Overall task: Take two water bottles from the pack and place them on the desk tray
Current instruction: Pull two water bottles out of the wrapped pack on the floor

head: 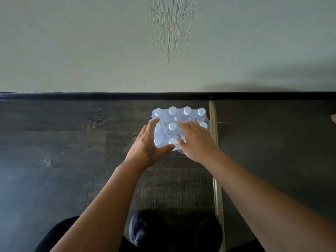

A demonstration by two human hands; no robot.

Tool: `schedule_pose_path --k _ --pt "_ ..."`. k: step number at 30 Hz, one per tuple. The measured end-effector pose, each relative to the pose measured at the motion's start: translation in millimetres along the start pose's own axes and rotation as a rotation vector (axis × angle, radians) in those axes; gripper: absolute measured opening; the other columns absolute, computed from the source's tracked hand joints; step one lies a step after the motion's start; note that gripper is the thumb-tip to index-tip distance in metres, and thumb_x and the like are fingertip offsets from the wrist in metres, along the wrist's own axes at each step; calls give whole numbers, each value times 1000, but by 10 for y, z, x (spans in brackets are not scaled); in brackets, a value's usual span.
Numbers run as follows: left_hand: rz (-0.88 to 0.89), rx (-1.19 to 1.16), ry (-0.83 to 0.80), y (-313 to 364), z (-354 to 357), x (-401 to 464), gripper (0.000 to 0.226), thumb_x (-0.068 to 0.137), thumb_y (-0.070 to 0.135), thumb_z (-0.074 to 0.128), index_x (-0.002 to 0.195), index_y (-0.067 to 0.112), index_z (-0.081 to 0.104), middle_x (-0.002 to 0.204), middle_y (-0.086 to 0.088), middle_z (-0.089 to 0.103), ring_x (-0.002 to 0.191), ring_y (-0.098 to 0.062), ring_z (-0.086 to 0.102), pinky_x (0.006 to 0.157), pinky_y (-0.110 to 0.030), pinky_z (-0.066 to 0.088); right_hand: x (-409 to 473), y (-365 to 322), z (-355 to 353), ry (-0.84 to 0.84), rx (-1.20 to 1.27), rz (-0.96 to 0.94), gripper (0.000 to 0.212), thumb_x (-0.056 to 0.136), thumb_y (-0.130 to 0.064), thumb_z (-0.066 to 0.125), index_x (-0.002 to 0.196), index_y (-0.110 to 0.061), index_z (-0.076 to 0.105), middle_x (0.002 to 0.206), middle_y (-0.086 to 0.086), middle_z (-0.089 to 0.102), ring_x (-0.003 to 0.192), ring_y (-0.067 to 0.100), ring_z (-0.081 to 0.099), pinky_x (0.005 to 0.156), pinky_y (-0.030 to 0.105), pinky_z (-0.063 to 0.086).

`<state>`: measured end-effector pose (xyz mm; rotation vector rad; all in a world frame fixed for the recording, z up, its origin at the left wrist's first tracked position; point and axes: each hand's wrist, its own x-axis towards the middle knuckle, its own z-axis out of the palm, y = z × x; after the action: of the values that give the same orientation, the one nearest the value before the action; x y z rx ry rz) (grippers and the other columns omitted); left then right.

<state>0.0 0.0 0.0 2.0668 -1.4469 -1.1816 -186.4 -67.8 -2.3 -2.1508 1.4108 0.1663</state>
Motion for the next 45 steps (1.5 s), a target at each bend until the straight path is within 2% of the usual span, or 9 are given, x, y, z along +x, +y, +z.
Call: schedule_pose_path --k 9,18,21,24,27,30,36,40,45 --pt "16 158 182 -498 557 544 101 79 40 95 161 33 37 156 1 52 138 -29 45 99 -41 46 704 189 730 115 -374 -63 55 99 -43 70 148 -24 51 152 4 63 138 30 57 117 46 38" --pt "8 9 156 -304 463 591 96 79 34 96 159 28 43 148 -3 58 136 -27 47 105 -39 46 700 175 617 211 -247 -125 42 105 -44 61 142 -24 56 143 1 71 127 26 68 105 42 46" --pt "-44 -11 36 -158 327 544 102 80 31 97 162 29 38 154 -4 54 143 -28 47 119 -51 49 595 157 381 204 -136 -169 36 105 -36 63 135 -18 58 134 6 75 112 30 73 76 36 47" --pt "-61 -119 -34 -1 134 497 106 78 26 101 162 30 38 158 -6 51 144 -27 50 122 -51 47 454 120 69 199 50 -161 19 107 -36 58 126 -31 55 115 -1 74 90 27 69 60 32 39" --pt "-16 -230 -50 82 -20 453 103 75 25 103 159 32 42 156 -4 54 140 -22 54 114 -41 48 389 43 -301 236 195 -186 15 107 -35 59 116 -24 53 97 -3 70 81 28 66 63 42 48" --pt "141 -159 -15 147 -79 419 103 74 27 103 158 29 43 151 -2 58 140 -21 57 116 -48 52 353 -77 -710 312 280 -237 23 108 -37 57 122 -19 55 107 3 74 89 29 72 76 43 55" --pt "226 -292 51 303 -156 560 91 73 33 104 147 31 52 132 10 74 121 -6 73 111 -45 60 314 -243 -1266 457 413 -278 28 108 -39 56 120 -13 61 92 -14 63 82 9 57 80 36 47" --pt "246 -301 155 367 -104 624 80 67 52 102 133 32 62 115 11 82 103 -4 81 96 -40 68 317 -346 -1379 461 422 -312 31 106 -40 56 119 -13 64 89 -19 63 86 11 62 86 41 52" --pt "196 -244 206 352 -98 704 67 58 62 98 113 35 72 98 15 84 88 1 81 84 -33 69 485 -334 -1228 561 611 -283 41 105 -48 51 111 -11 67 94 2 76 88 21 72 85 48 58"
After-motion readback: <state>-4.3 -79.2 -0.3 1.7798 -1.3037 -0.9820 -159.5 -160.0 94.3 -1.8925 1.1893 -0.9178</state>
